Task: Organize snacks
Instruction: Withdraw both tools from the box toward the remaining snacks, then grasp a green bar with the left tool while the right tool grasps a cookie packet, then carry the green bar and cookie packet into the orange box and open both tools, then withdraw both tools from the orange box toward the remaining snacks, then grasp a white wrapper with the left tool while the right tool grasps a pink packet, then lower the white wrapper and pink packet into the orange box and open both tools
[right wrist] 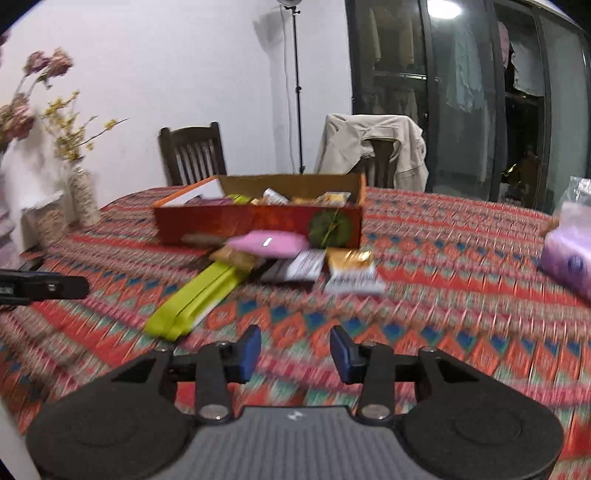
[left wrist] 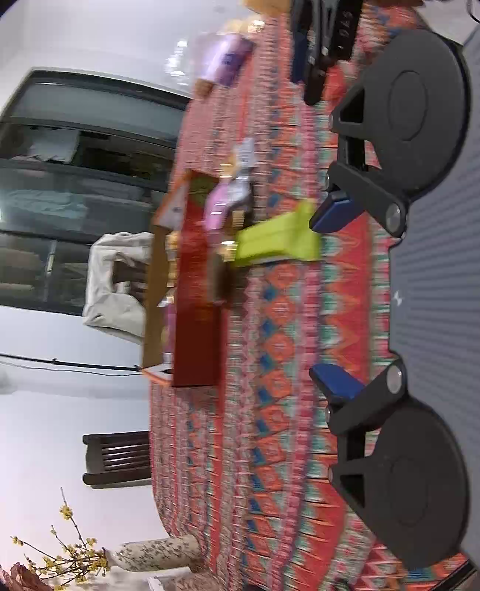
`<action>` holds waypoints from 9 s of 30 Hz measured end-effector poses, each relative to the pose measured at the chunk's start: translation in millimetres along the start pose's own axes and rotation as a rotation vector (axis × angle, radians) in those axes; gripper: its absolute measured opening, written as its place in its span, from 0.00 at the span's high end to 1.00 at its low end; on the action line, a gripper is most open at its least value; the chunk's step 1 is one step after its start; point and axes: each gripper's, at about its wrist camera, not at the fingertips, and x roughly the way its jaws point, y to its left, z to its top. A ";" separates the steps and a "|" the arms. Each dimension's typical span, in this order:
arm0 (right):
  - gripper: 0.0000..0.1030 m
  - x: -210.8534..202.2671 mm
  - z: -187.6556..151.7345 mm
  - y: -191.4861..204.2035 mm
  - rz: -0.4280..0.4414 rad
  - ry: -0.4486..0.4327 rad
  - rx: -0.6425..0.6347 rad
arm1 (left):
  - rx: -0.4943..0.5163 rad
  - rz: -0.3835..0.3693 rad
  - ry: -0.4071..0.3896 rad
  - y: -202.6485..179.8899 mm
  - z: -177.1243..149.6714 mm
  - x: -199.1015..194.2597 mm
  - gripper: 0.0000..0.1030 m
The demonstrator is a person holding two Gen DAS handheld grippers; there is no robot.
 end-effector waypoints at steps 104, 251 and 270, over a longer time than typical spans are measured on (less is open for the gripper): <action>0.57 184.0 193.6 -0.3 0.180 0.012 0.040 | 0.015 0.029 -0.074 75.4 228.0 221.1 0.66; 0.42 84.1 146.8 -31.1 0.110 -0.134 0.011 | 0.051 -0.080 -0.101 18.5 198.0 127.5 0.59; 0.32 357.3 240.3 -50.5 -0.051 0.147 0.015 | 0.103 0.043 0.095 23.1 247.7 332.2 0.52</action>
